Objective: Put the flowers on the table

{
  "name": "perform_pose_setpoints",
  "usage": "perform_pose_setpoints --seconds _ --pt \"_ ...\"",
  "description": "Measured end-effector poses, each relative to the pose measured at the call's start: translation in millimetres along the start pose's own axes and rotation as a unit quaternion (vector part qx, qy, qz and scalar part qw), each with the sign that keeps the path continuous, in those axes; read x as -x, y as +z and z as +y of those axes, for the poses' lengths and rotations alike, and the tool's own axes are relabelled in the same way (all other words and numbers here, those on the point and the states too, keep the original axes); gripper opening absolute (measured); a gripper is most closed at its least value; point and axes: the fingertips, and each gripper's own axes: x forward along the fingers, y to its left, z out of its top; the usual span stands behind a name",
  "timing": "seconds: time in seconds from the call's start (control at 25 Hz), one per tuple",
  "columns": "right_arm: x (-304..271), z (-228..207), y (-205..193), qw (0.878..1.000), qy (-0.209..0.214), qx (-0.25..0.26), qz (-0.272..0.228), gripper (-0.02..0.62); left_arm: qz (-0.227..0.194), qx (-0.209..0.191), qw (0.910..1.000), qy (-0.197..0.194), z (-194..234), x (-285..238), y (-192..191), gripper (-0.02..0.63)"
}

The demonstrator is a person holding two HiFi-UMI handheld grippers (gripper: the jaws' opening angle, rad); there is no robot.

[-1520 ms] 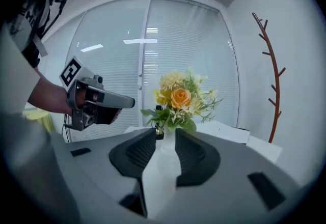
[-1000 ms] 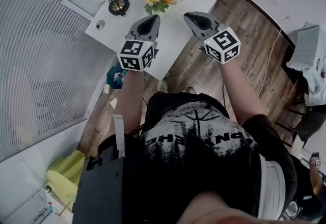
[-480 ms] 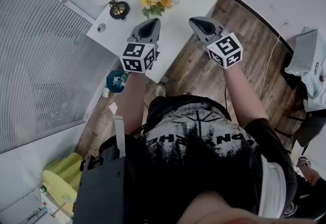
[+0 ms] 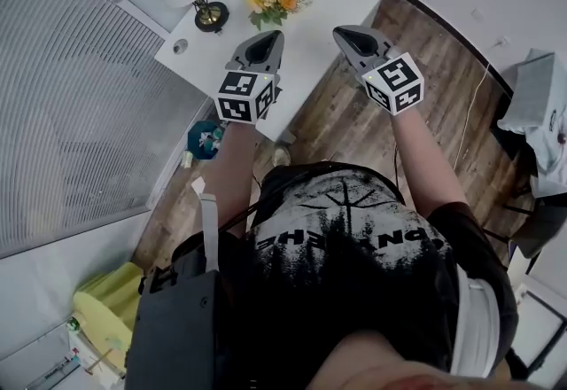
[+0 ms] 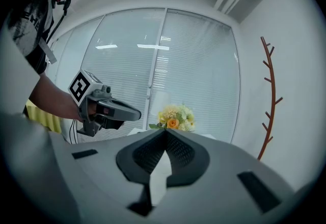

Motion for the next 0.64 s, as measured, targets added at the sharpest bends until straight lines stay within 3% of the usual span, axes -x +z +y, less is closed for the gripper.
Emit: perform_pose_setpoints --seconds 0.64 --pt "0.2 3.8 -3.1 1.0 0.004 0.012 0.0 0.015 0.007 -0.002 0.9999 0.008 -0.8 5.4 -2.5 0.012"
